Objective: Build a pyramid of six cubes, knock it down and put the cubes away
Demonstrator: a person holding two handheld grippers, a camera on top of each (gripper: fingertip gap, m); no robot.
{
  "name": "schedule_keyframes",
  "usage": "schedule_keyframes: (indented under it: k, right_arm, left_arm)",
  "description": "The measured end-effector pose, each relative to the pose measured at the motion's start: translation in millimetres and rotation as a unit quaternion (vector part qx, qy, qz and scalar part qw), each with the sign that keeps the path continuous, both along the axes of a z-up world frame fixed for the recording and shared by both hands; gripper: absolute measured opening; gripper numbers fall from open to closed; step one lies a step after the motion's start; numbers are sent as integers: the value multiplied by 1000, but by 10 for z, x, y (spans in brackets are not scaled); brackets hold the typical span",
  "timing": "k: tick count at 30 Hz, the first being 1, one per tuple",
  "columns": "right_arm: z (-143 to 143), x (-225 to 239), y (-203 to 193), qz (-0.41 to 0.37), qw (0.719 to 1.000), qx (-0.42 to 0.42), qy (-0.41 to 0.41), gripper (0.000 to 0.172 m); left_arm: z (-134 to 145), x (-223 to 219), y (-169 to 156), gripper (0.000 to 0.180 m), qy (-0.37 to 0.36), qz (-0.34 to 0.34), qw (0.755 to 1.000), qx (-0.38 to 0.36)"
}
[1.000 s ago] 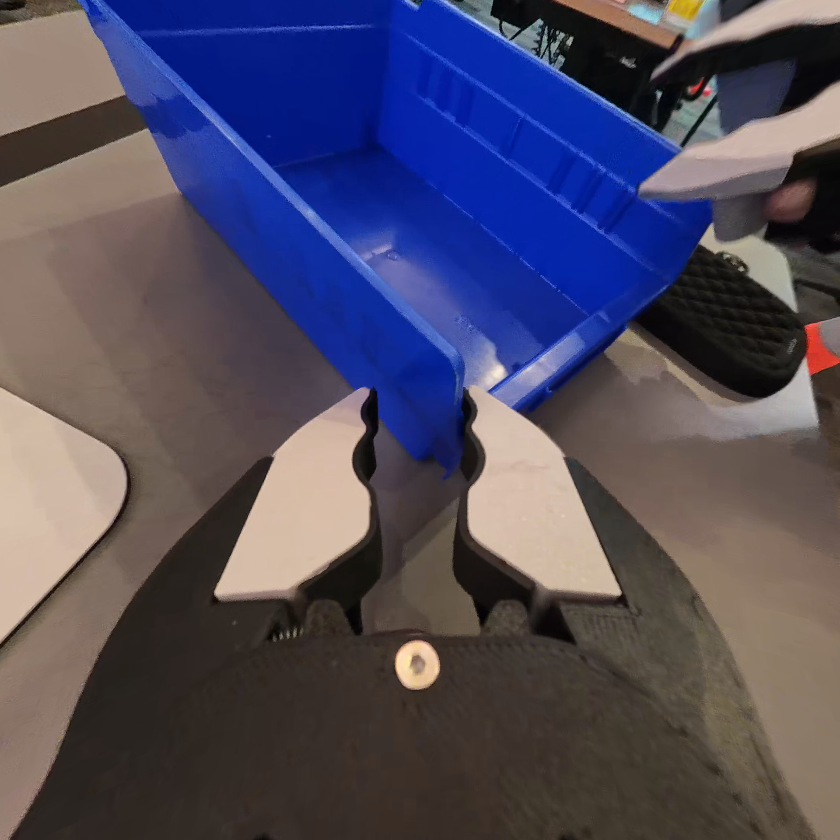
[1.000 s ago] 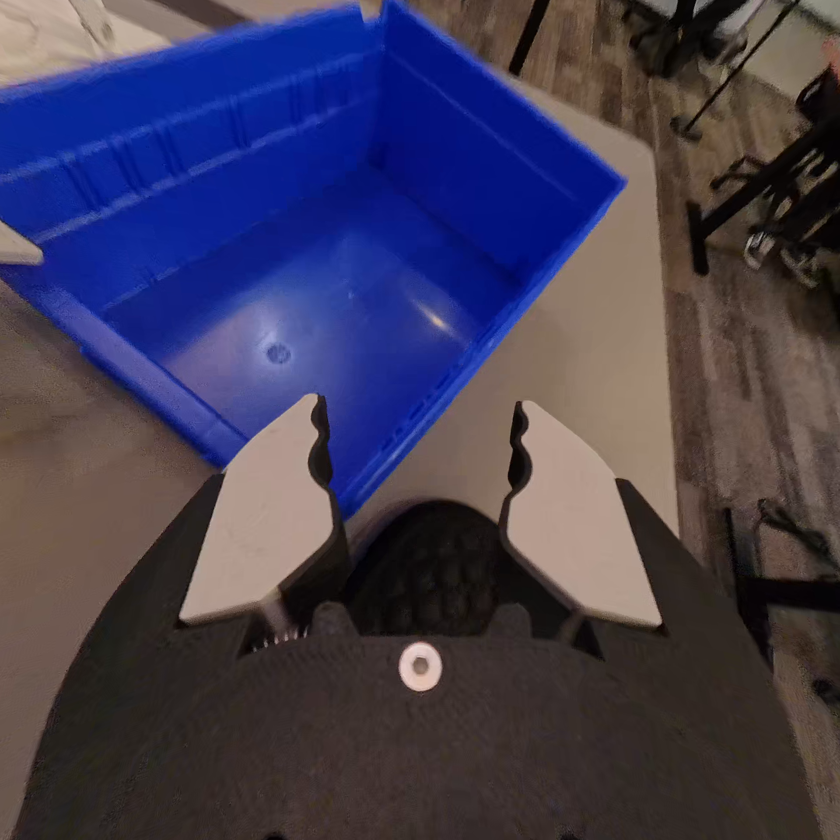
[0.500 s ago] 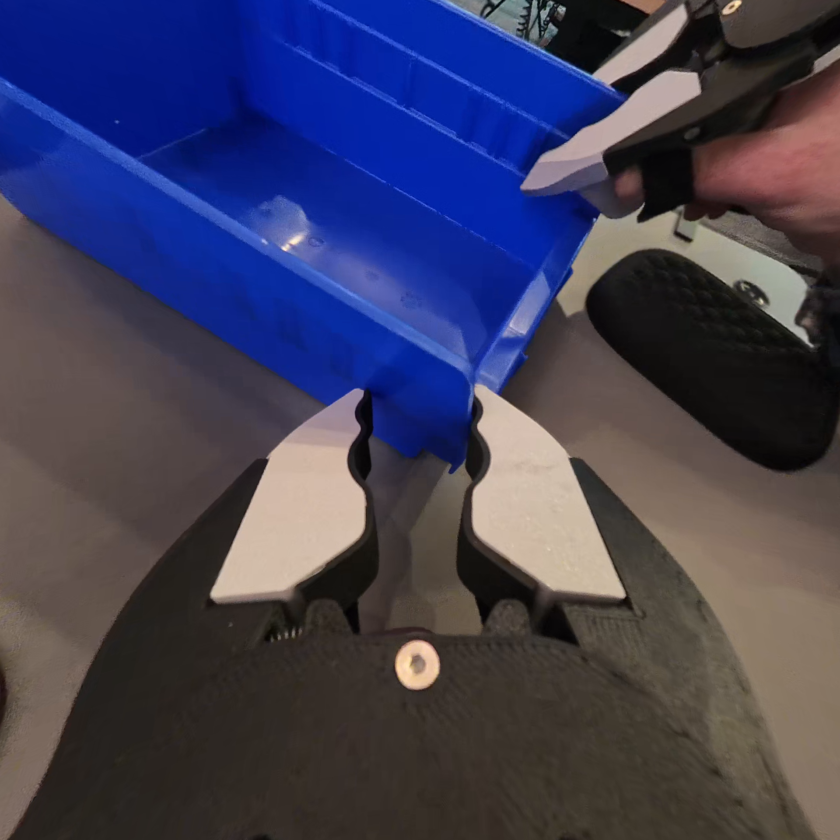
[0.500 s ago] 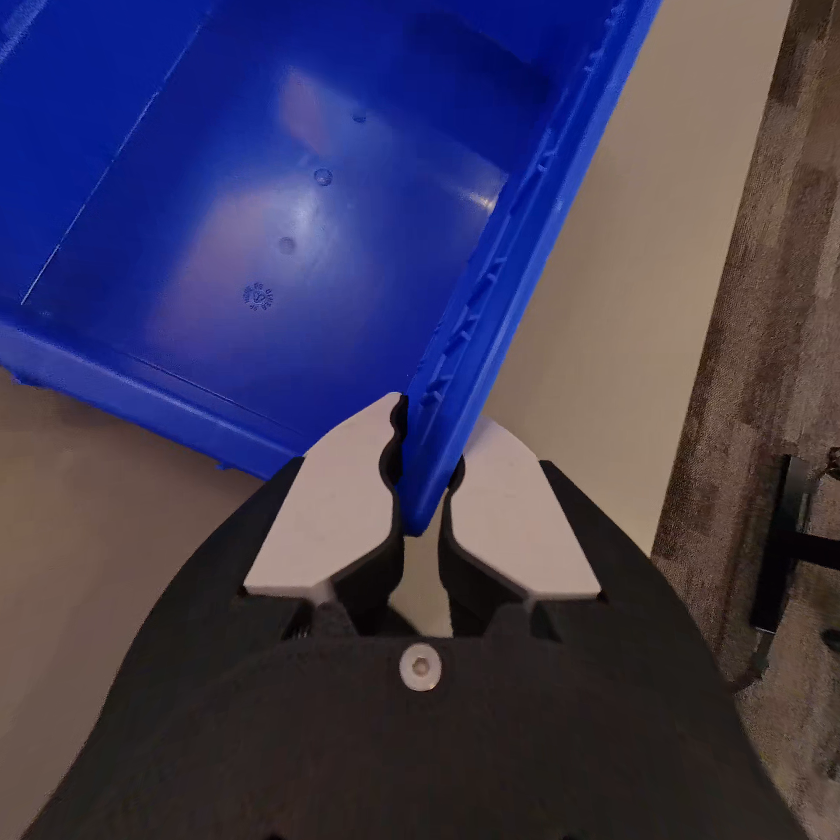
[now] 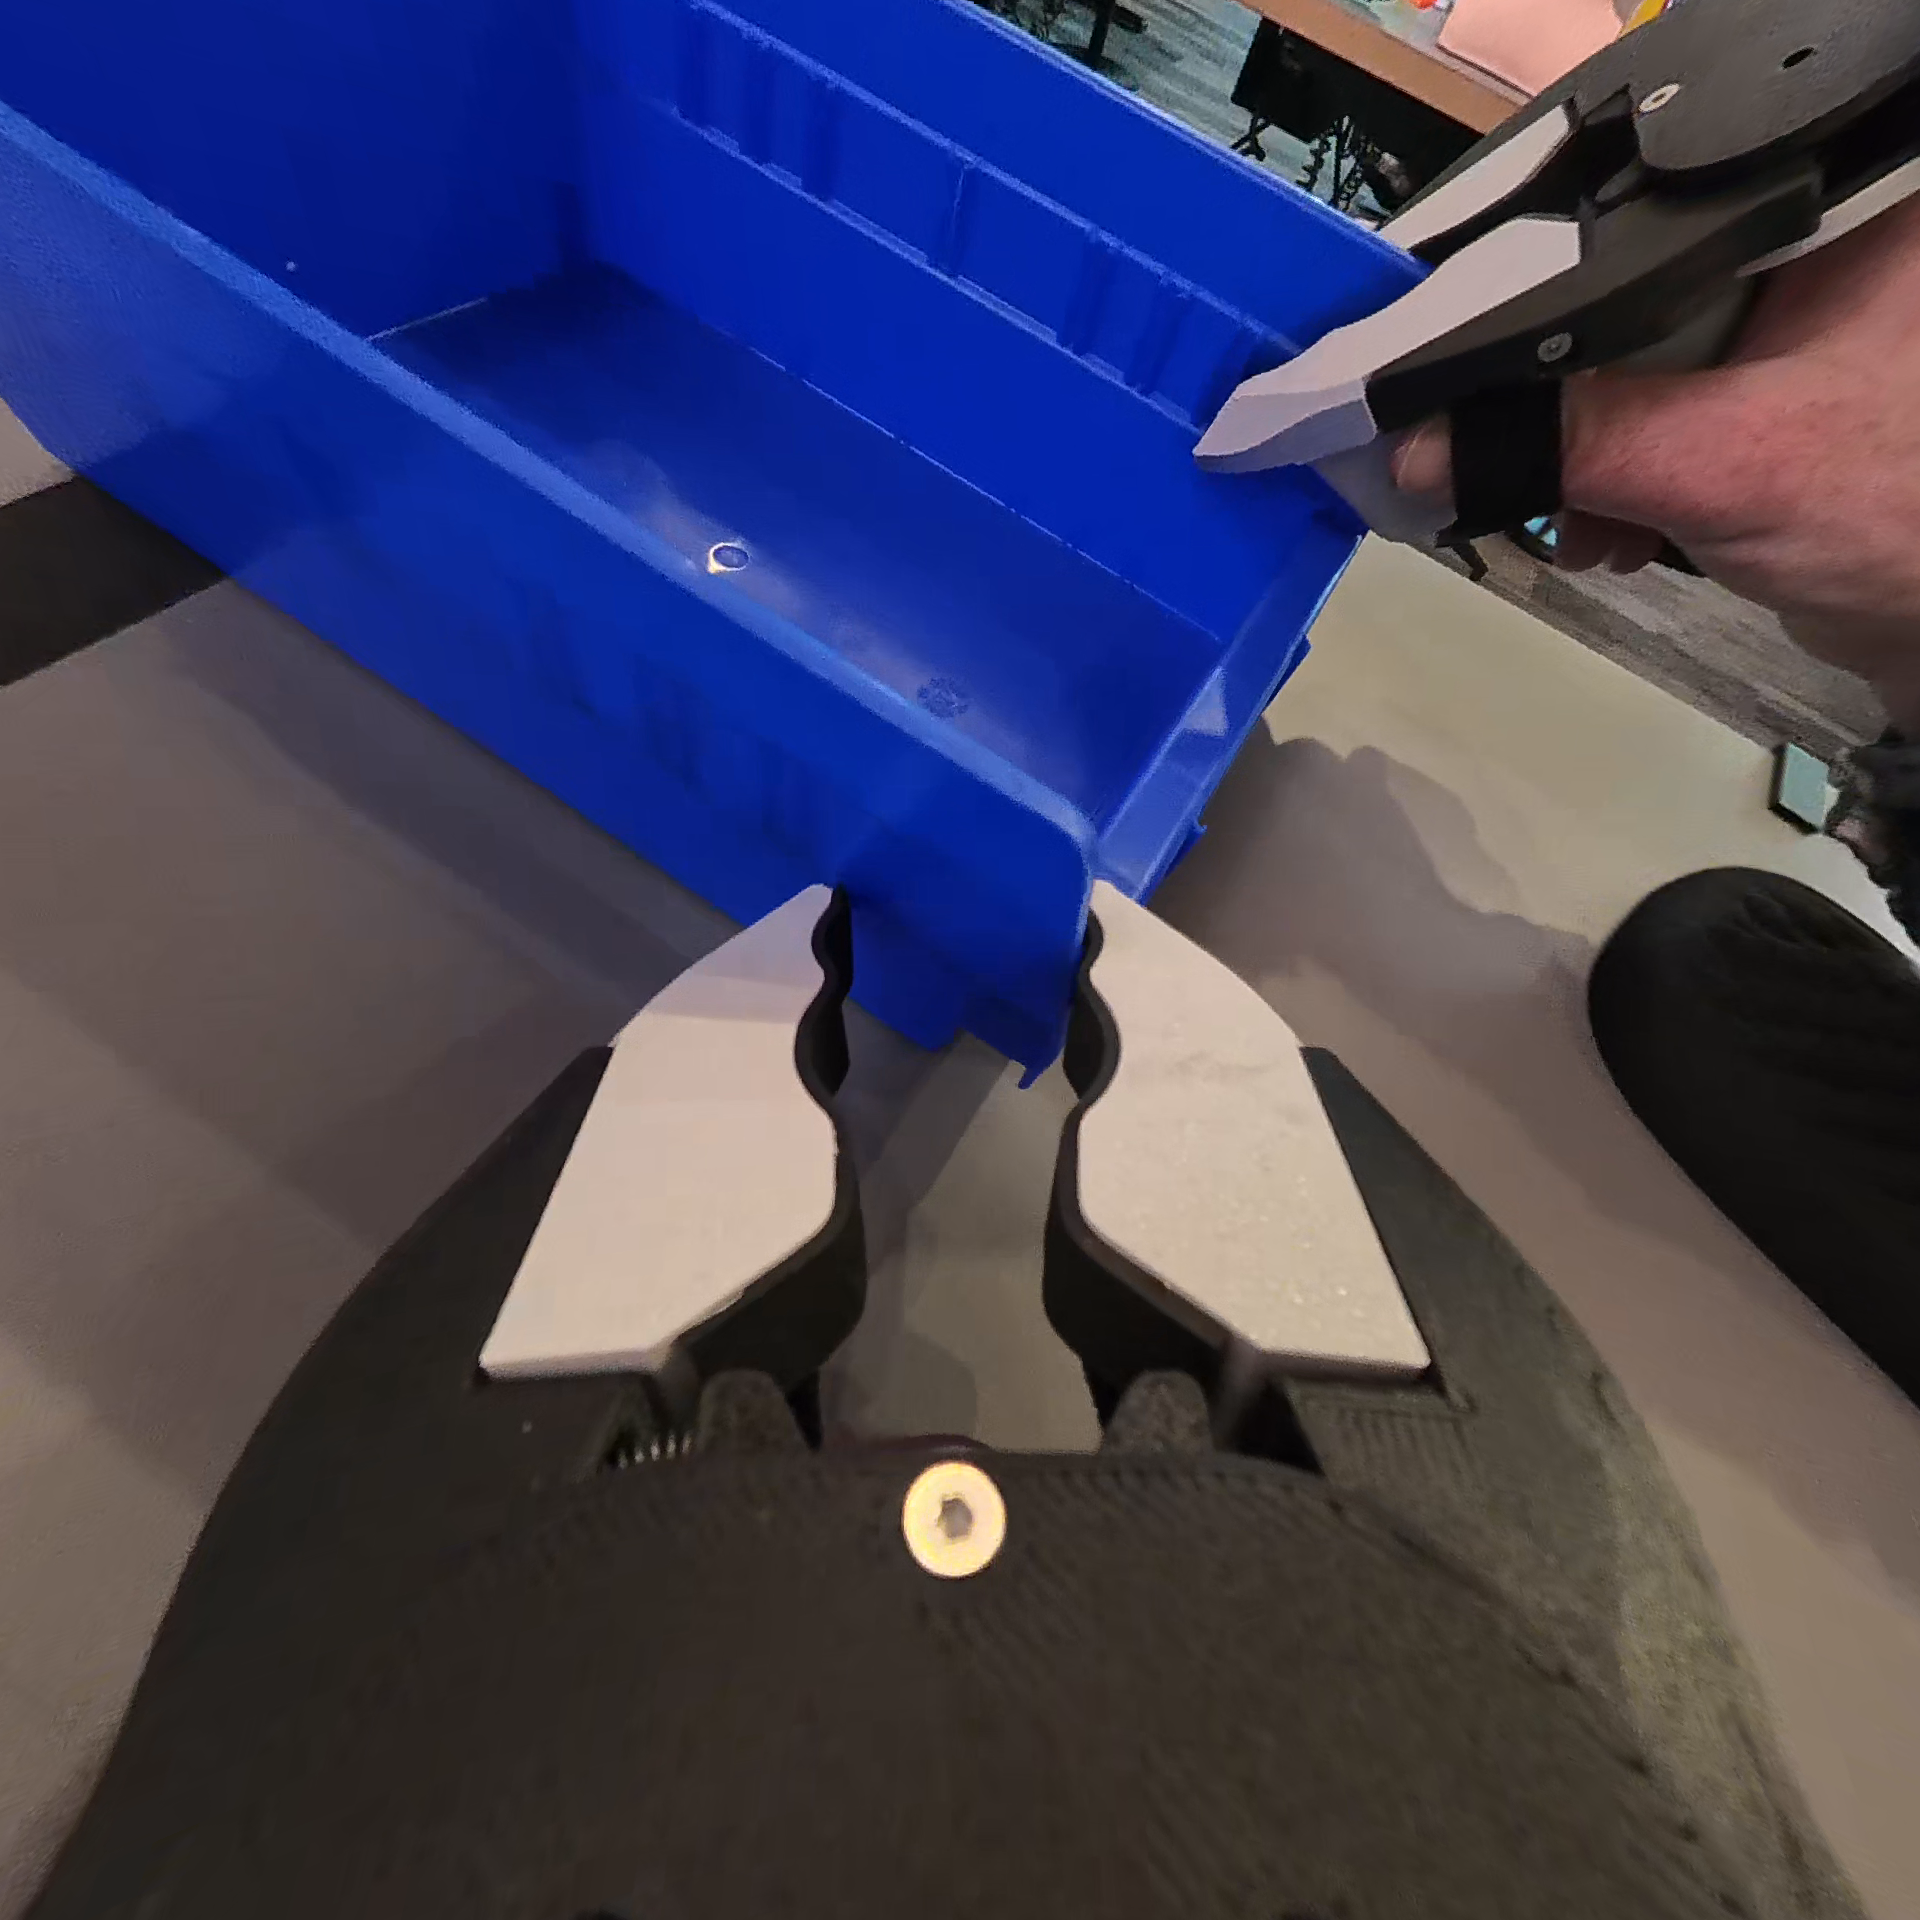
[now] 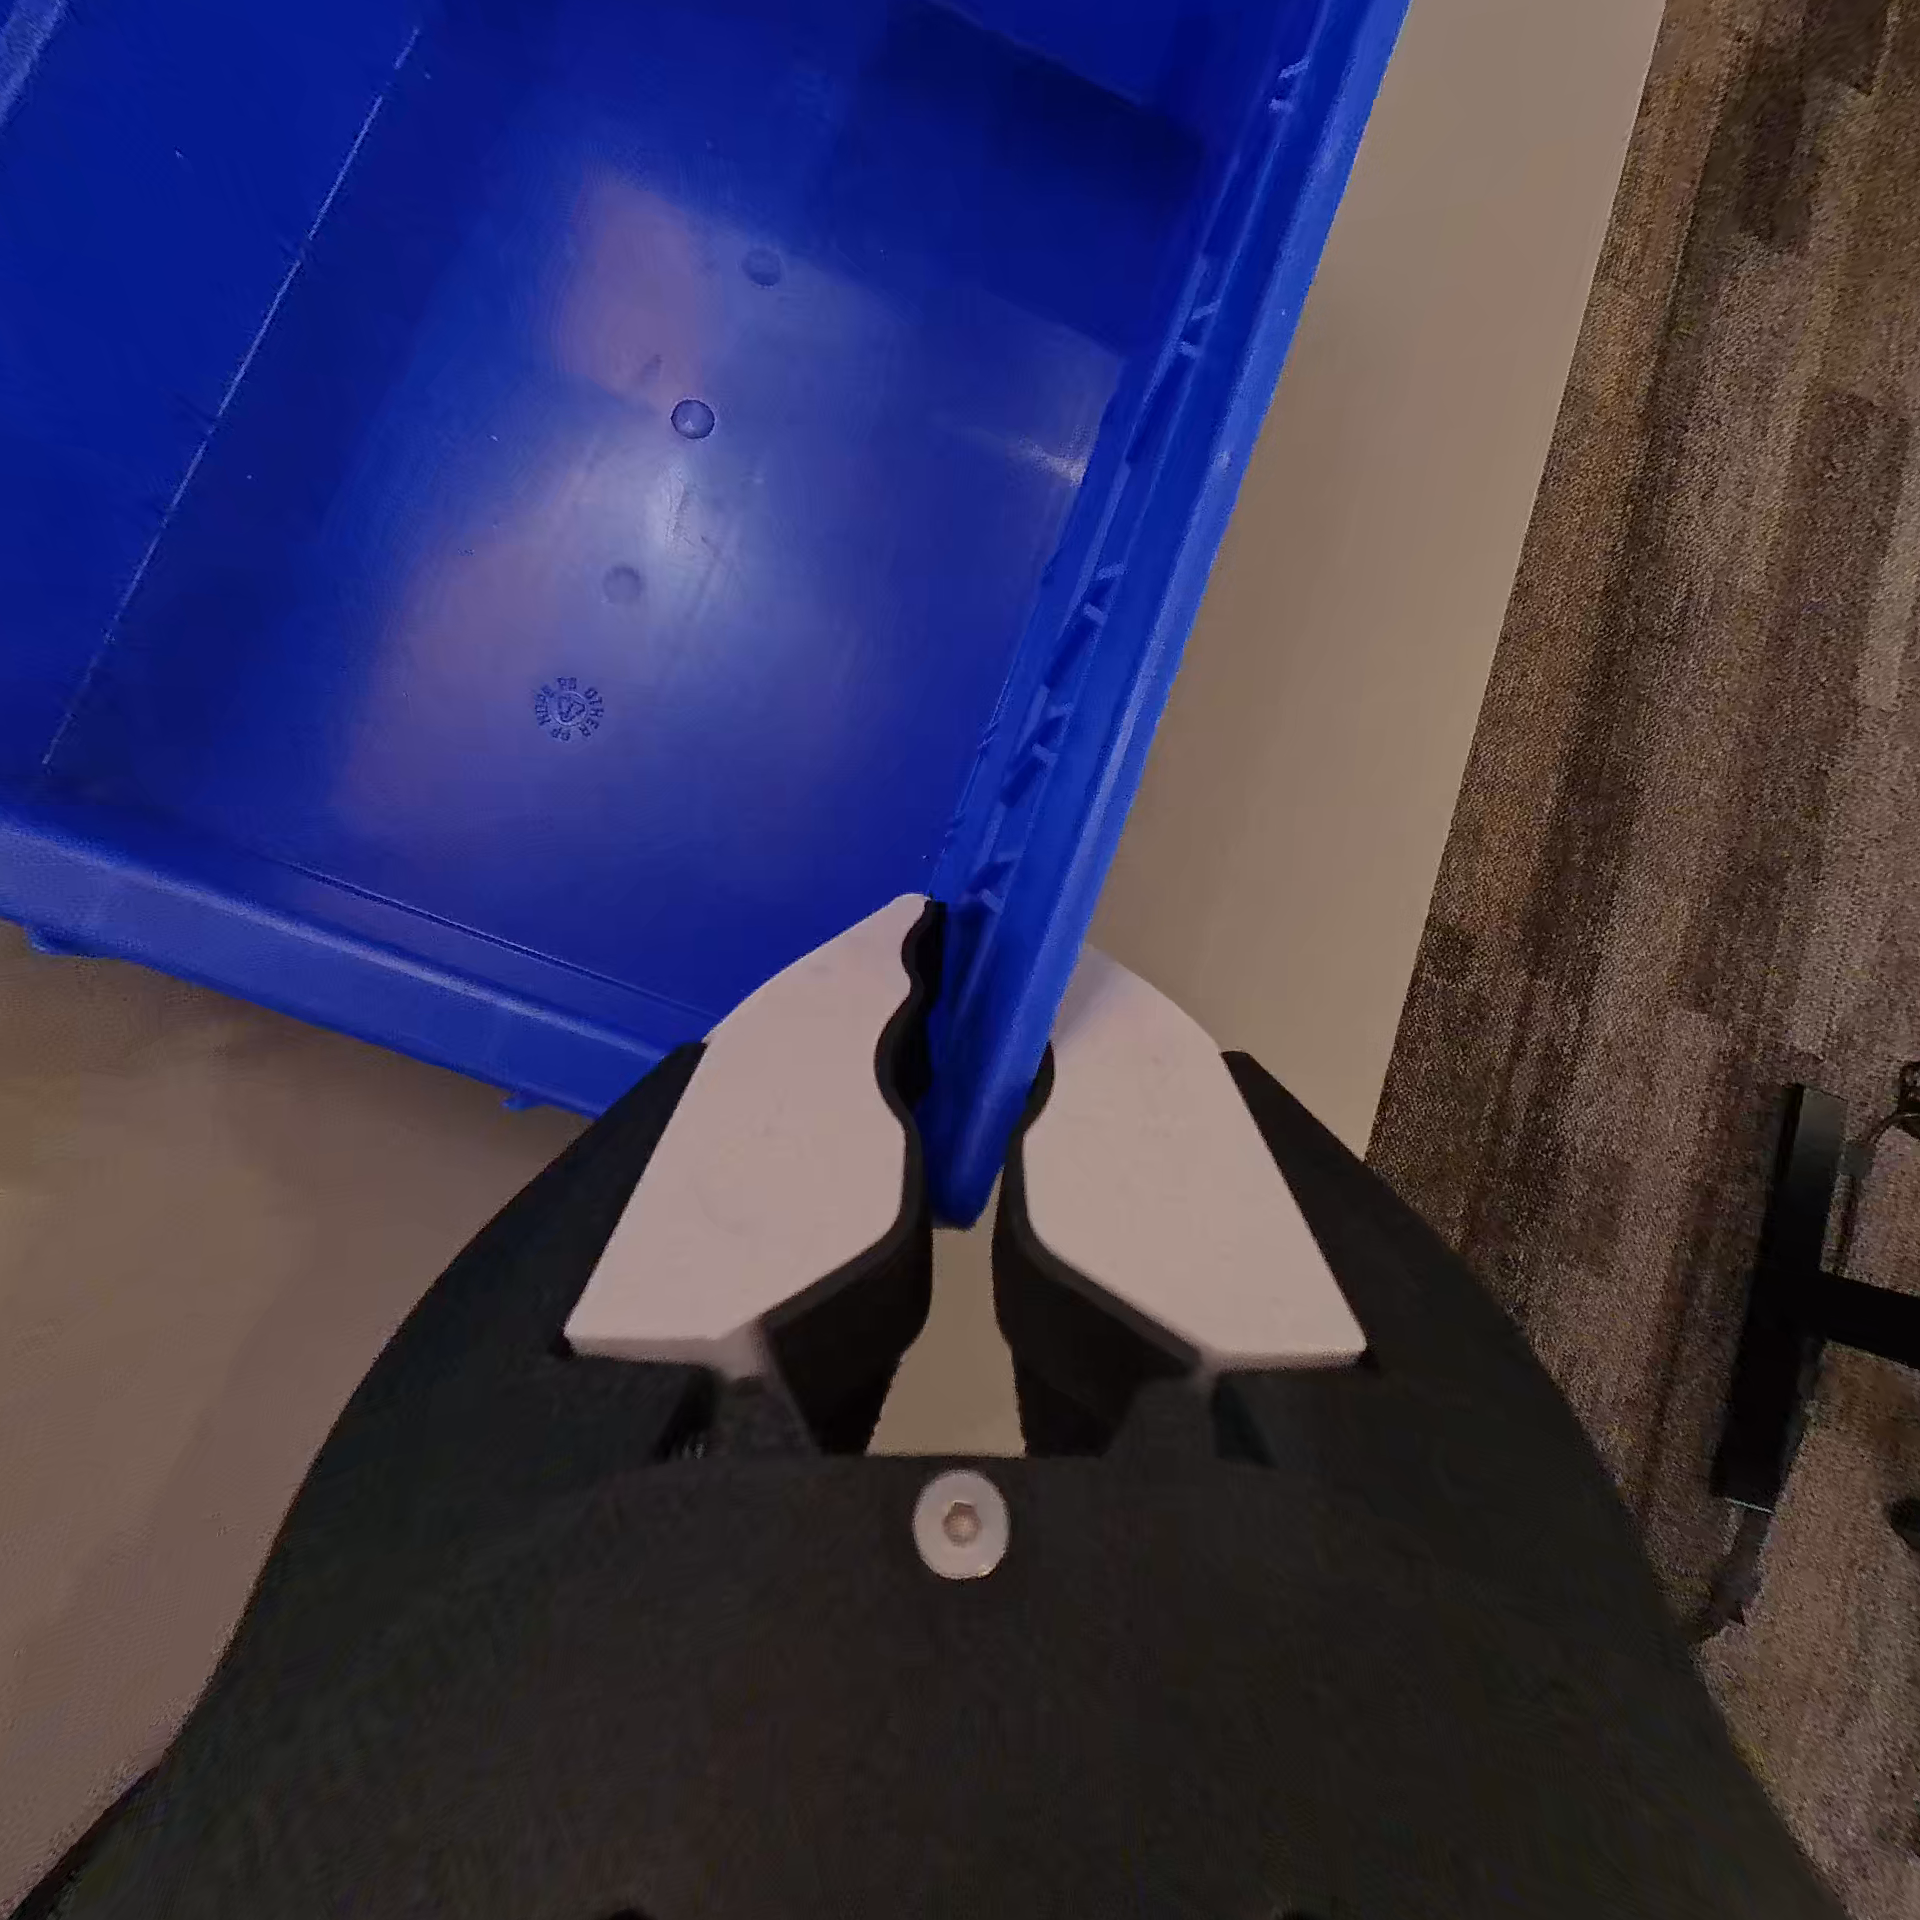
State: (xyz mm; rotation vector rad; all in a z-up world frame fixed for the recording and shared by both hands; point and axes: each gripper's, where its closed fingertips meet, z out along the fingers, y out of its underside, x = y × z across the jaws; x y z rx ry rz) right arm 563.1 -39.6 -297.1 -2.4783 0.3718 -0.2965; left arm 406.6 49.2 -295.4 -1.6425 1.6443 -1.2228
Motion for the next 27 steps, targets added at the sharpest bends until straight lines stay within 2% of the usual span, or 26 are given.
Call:
schedule_keyframes:
  k: [4,5,6,7,8,11,14,16,19,23,27]
  right_arm:
    - [3,40,33,4,1000,-1,-4,9]
    - [20,47,35,-1,1000,8,-7,15]
    - [64,65,22,-17,1000,20,-14,46]
    - [132,72,-11,-33,999,30,-21,64]
    - [227,51,-54,-41,998,39,-34,69]
    - [639,-203,-159,-32,991,70,-106,73]
    - [969,-806,-118,22,984,101,-144,66]
    - [1048,-1278,-19,65,980,110,-154,63]
    - [1006,-2044,277,141,970,142,-139,61]
    - [730,-2992,825,226,954,178,-88,66]
    - [509,-3629,1448,276,935,200,-104,80]
  left_arm:
    - [-1,26,21,39,-5,-2,1000,-2]
    - [-2,7,8,40,-3,-6,1000,-6]
    - [-4,-28,3,54,2,-5,1000,-8]
    - [20,-80,15,61,-3,-1,1000,2]
    - [56,-144,34,65,-12,5,1000,24]
    - [139,-437,-13,72,-22,-6,998,62]
    - [120,-887,-18,72,-21,-19,995,98]
    - [74,-1224,85,72,-16,-9,992,128]
    - [21,-1757,338,71,-5,21,988,155]
    - [0,-2499,886,70,11,98,980,175]
    - [61,-3198,1673,81,9,220,945,243]
